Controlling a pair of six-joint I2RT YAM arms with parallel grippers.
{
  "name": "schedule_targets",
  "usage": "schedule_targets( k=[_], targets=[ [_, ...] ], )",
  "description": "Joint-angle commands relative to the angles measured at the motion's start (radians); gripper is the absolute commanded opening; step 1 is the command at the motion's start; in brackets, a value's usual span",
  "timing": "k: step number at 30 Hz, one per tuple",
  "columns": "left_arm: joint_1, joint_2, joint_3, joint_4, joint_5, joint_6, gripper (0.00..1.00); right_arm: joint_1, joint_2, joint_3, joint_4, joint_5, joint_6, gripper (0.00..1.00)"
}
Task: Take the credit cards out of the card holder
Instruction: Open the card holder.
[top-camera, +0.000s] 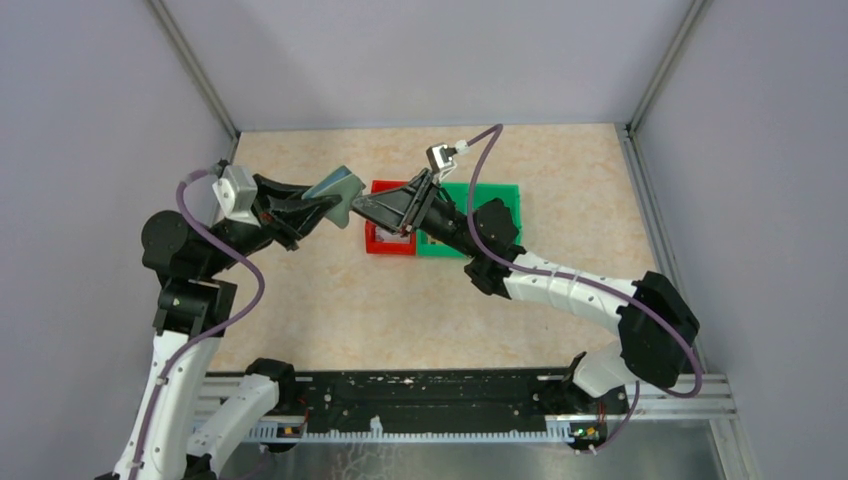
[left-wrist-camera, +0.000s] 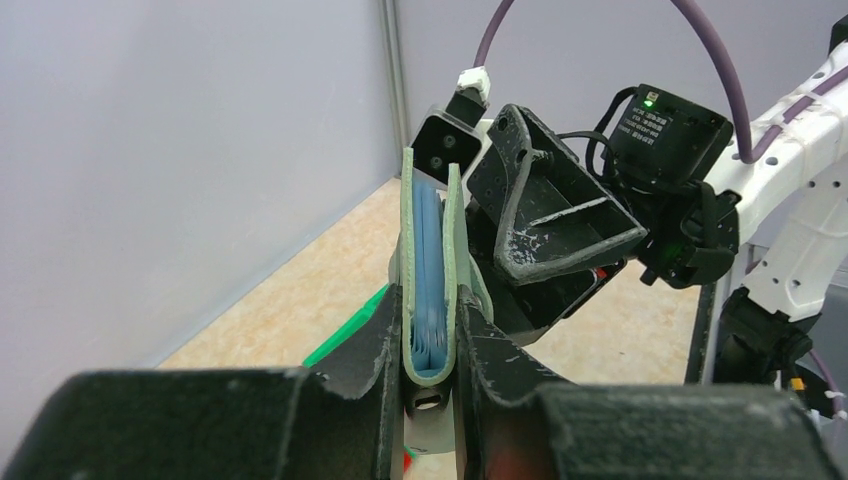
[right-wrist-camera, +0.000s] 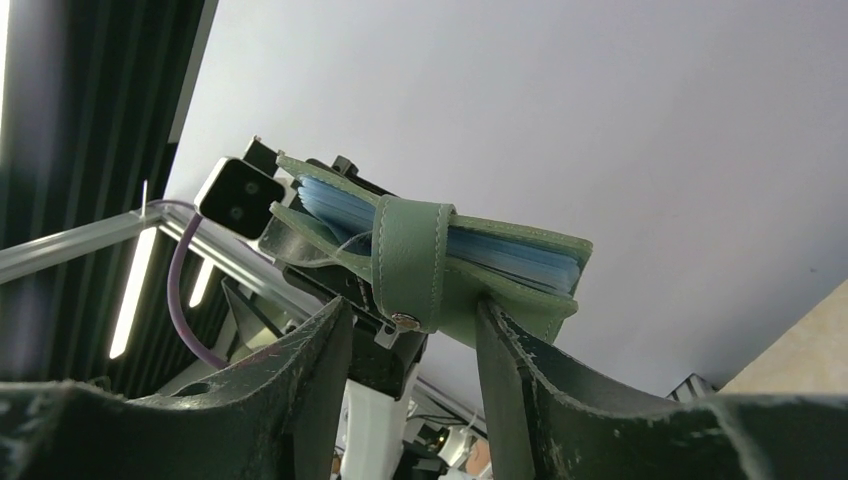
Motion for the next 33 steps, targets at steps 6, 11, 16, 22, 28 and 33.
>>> schedule_targets(
  k=[6, 11, 16, 22, 28, 33],
  targets=[
    [-0.029, 0.023, -0.043, -0.142, -0.027, 0.092, 0.00, 0.017, -0.060, 0.073, 0.211, -0.154, 0.061, 0.46],
    [-0.029, 0.022, -0.044, -0.157, -0.032, 0.101, 0.00, 0.010, -0.066, 0.055, 0.254, -0.169, 0.086, 0.46],
    [-0.029, 0.024, -0.040, -0.159, -0.041, 0.083, 0.00, 0.000, -0.080, 0.044, 0.238, -0.159, 0.072, 0.46],
    [-0.029, 0.037, -0.018, -0.157, -0.025, -0.048, 0.00, -0.007, -0.103, 0.012, 0.177, -0.122, 0.011, 0.46],
    [-0.029, 0.064, 0.026, -0.169, -0.037, -0.157, 0.00, -0.015, -0.284, 0.131, -0.497, 0.023, -0.480, 0.49],
    [-0.029, 0.068, 0.039, -0.149, -0.035, -0.210, 0.00, 0.027, -0.410, 0.143, -0.807, 0.341, -0.828, 0.65]
  ],
)
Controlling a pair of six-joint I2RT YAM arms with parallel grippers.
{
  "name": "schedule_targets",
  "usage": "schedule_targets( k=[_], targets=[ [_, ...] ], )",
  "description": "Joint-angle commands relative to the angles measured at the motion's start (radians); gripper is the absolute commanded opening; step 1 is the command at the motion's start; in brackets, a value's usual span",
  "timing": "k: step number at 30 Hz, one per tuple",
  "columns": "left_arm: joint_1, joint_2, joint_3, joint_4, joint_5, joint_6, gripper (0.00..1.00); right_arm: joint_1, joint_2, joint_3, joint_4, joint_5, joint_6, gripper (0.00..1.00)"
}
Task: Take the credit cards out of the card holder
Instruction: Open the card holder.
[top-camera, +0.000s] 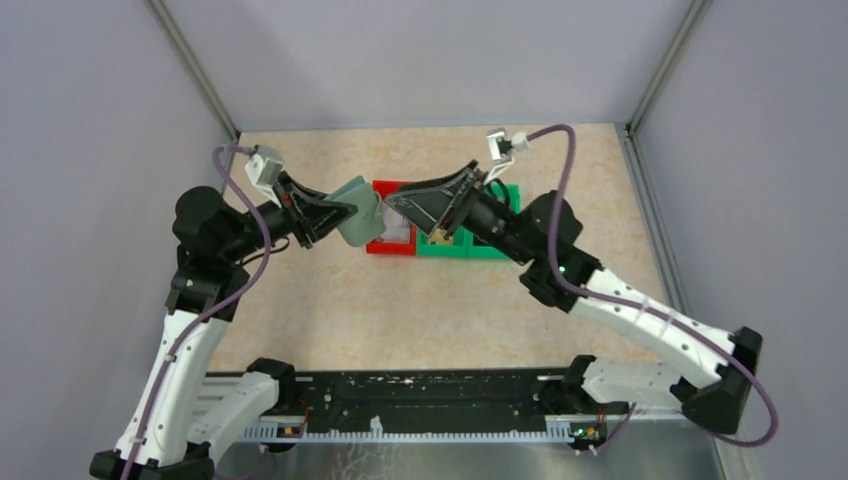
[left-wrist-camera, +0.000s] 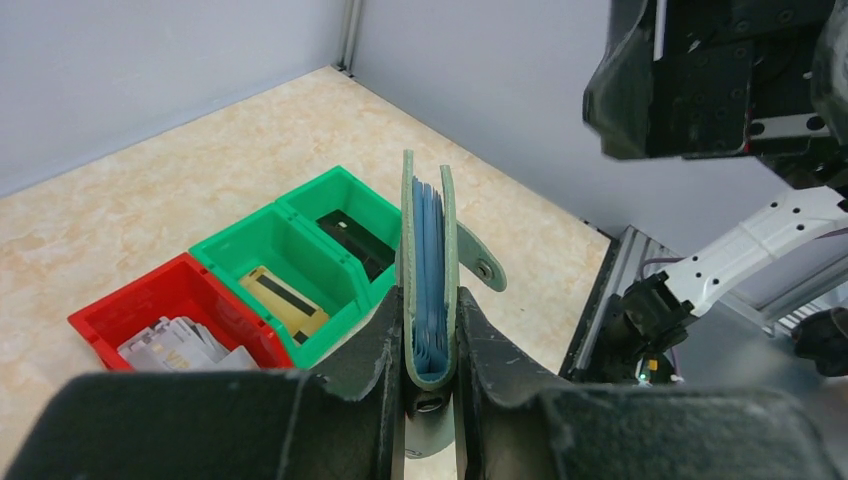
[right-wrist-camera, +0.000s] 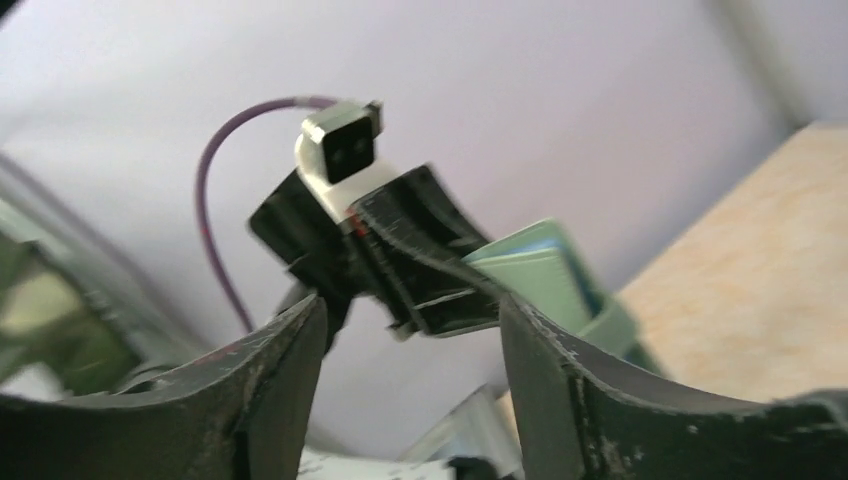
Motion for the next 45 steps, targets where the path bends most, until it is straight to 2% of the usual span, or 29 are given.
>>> schedule_targets(
  k=[1, 5, 7, 13, 19, 22, 26, 33, 37, 45],
  targets=[
    [-0.005, 0.001, 0.044, 0.036, 0.010, -0.083, 0.00, 0.033, -0.123, 0.072, -0.338, 0.287, -0.420, 0.68],
    [-0.005, 0.012, 0.050, 0.040, 0.003, -0.130, 0.00, 0.079, -0.082, 0.140, -0.448, 0.274, -0.589, 0.81],
    [-0.005, 0.023, 0.054, 0.048, 0.016, -0.170, 0.00, 0.121, -0.064, 0.141, -0.469, 0.256, -0.696, 0.84],
    [-0.005, 0.061, 0.070, 0.137, 0.136, -0.326, 0.00, 0.140, -0.116, -0.029, -0.266, 0.152, -0.832, 0.82],
    [-0.005, 0.094, 0.088, 0.253, 0.249, -0.435, 0.00, 0.140, -0.154, -0.167, -0.013, 0.155, -0.807, 0.80],
    [-0.005, 0.103, 0.082, 0.319, 0.297, -0.496, 0.00, 0.140, -0.115, -0.170, 0.056, 0.165, -0.776, 0.75],
    [-0.005, 0.095, 0.074, 0.348, 0.333, -0.522, 0.00, 0.138, -0.102, -0.199, 0.178, 0.135, -0.705, 0.72],
    [-0.005, 0.079, 0.064, 0.386, 0.363, -0.559, 0.00, 0.127, -0.073, -0.214, 0.268, 0.082, -0.623, 0.68],
    [-0.005, 0.078, 0.082, 0.401, 0.375, -0.590, 0.00, 0.127, -0.073, -0.236, 0.294, 0.116, -0.623, 0.65],
    [-0.005, 0.086, 0.122, 0.414, 0.384, -0.644, 0.00, 0.126, -0.061, -0.266, 0.457, 0.151, -0.607, 0.66]
  ],
)
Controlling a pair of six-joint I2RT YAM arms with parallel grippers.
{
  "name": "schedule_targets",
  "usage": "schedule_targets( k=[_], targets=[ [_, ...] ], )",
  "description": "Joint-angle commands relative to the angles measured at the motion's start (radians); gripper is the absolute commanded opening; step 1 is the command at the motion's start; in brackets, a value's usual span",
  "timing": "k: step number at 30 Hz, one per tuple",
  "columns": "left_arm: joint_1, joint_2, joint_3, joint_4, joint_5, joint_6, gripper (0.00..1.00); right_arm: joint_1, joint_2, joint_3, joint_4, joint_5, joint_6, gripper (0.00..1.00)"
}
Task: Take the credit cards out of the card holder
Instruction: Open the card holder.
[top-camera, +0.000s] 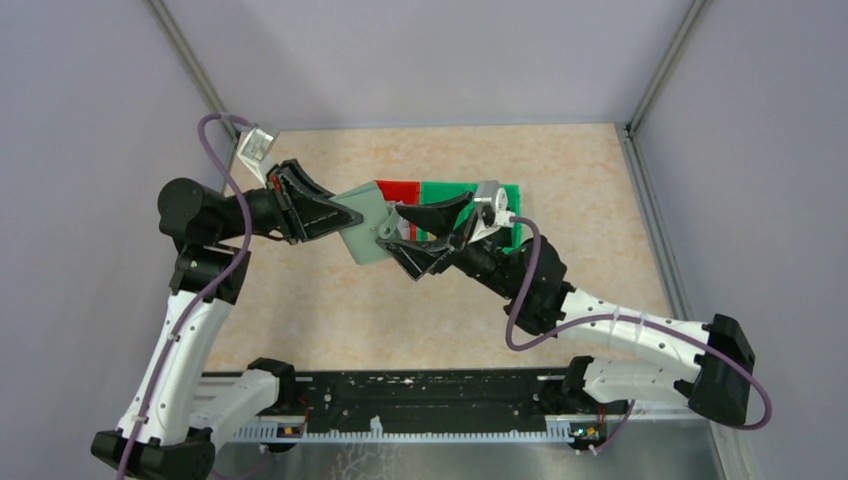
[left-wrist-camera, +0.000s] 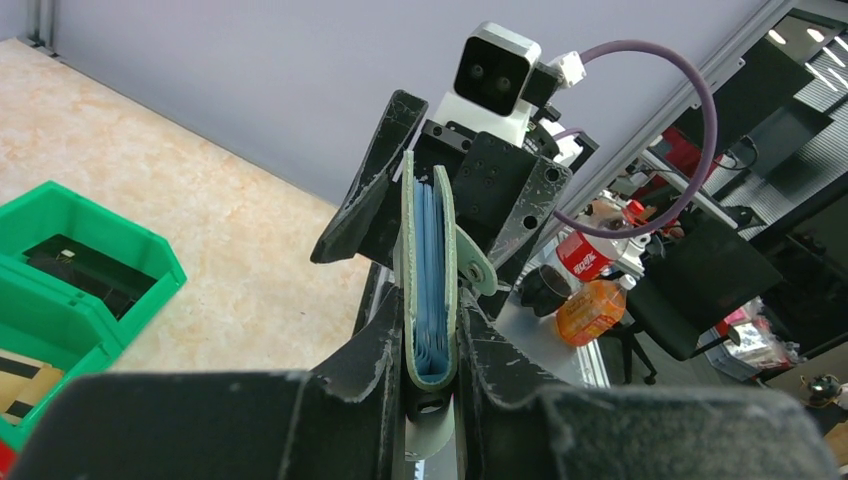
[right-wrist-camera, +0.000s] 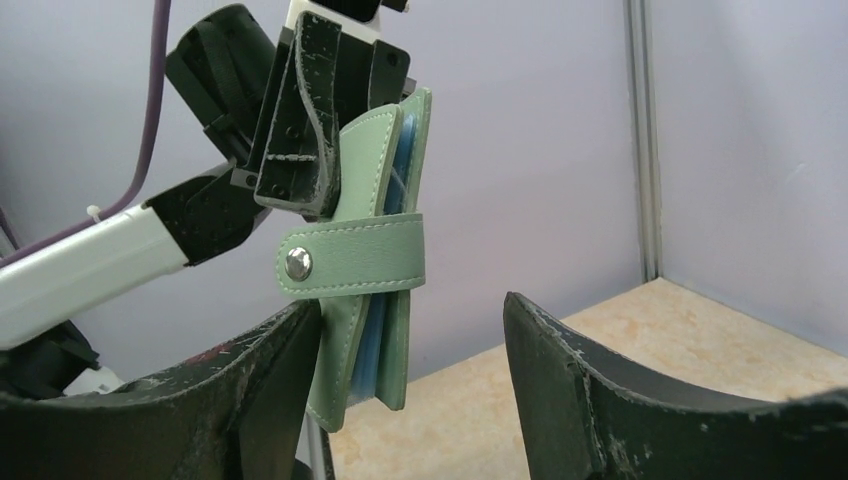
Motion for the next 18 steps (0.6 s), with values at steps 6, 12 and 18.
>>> schedule_targets(
  k=[6, 12, 18],
  targets=[
    [-0.005, -0.002, 0.056, 0.061, 0.032, -0.050, 0.00, -0.004, 0.064, 0.048, 0.289, 0.009, 0.097, 0.62],
    [-0.005, -0.003, 0.064, 0.062, 0.042, -0.052, 0.00, -0.005, 0.104, 0.073, 0.363, 0.014, 0.132, 0.57],
    [-0.005, -0.001, 0.062, 0.060, 0.042, -0.048, 0.00, -0.004, 0.098, 0.076, 0.395, 0.030, 0.177, 0.48]
  ],
)
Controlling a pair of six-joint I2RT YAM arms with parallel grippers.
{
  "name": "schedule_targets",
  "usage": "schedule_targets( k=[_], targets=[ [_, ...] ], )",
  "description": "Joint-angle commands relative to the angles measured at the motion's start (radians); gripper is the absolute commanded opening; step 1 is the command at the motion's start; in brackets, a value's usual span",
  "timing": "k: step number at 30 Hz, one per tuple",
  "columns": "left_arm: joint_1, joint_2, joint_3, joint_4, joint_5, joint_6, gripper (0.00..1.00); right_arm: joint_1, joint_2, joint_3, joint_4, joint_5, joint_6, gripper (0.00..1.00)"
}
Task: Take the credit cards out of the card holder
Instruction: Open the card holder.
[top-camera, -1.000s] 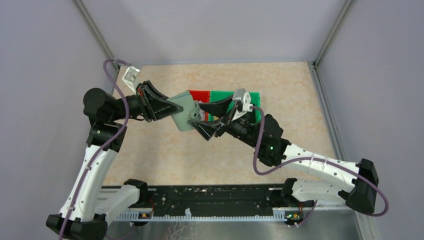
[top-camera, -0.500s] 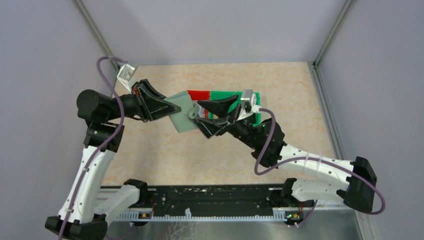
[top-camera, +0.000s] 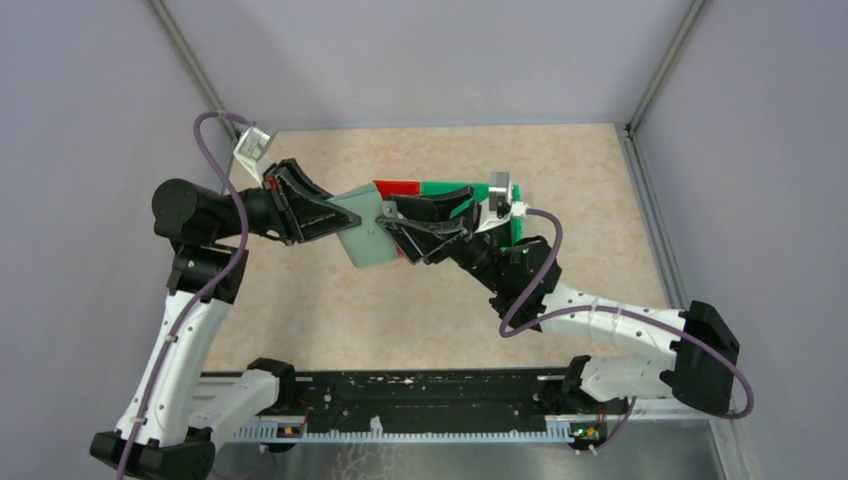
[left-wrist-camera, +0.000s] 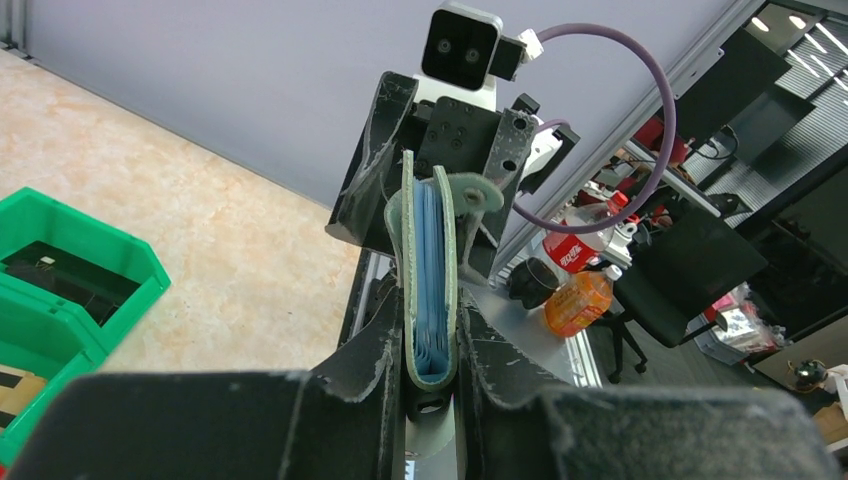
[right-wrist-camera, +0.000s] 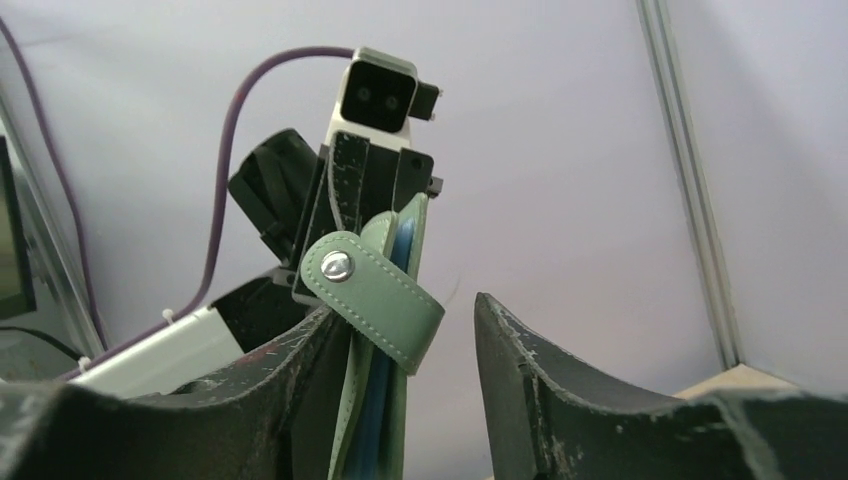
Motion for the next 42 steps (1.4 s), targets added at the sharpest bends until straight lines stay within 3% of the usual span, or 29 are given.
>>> schedule_targets(
  k=[1, 10, 17, 20, 21, 23, 25, 27, 29, 35, 42],
  targets=[
    [-0.005, -0.004, 0.030, 0.038, 0.014, -0.008, 0.00, -0.003, -0.017, 0.046, 0.098, 0.041, 0.042, 0.46],
    [-0.005, 0.007, 0.044, 0.046, 0.008, -0.011, 0.00, -0.003, -0.044, 0.001, 0.121, 0.148, 0.083, 0.29],
    [-0.005, 0.006, 0.048, 0.045, 0.002, -0.001, 0.00, -0.003, -0.058, 0.004, 0.076, 0.171, 0.127, 0.01],
    [-0.005, 0.003, 0.048, 0.028, -0.010, 0.030, 0.00, -0.004, -0.079, 0.009, 0.034, 0.191, 0.133, 0.00],
    [-0.005, 0.002, 0.049, 0.005, -0.020, 0.061, 0.11, -0.007, -0.087, 0.017, 0.001, 0.195, 0.130, 0.00],
    [-0.005, 0.001, 0.058, -0.060, -0.028, 0.150, 0.47, -0.021, -0.100, 0.059, -0.102, 0.184, 0.131, 0.00],
    [-0.005, -0.003, 0.066, -0.156, -0.050, 0.265, 0.71, -0.040, -0.104, 0.118, -0.202, 0.141, 0.134, 0.00],
    [-0.005, -0.016, 0.058, -0.251, -0.080, 0.376, 0.84, -0.057, -0.106, 0.160, -0.290, 0.099, 0.148, 0.00],
    [-0.005, -0.035, 0.024, -0.279, -0.067, 0.443, 0.89, -0.068, -0.102, 0.193, -0.351, 0.039, 0.153, 0.00],
    [-0.005, -0.089, -0.077, -0.314, -0.032, 0.637, 0.89, -0.074, -0.052, 0.336, -0.598, -0.131, 0.130, 0.00],
    [-0.005, -0.151, -0.111, -0.455, -0.093, 1.039, 0.86, -0.075, 0.000, 0.435, -0.691, -0.234, 0.113, 0.00]
  ],
)
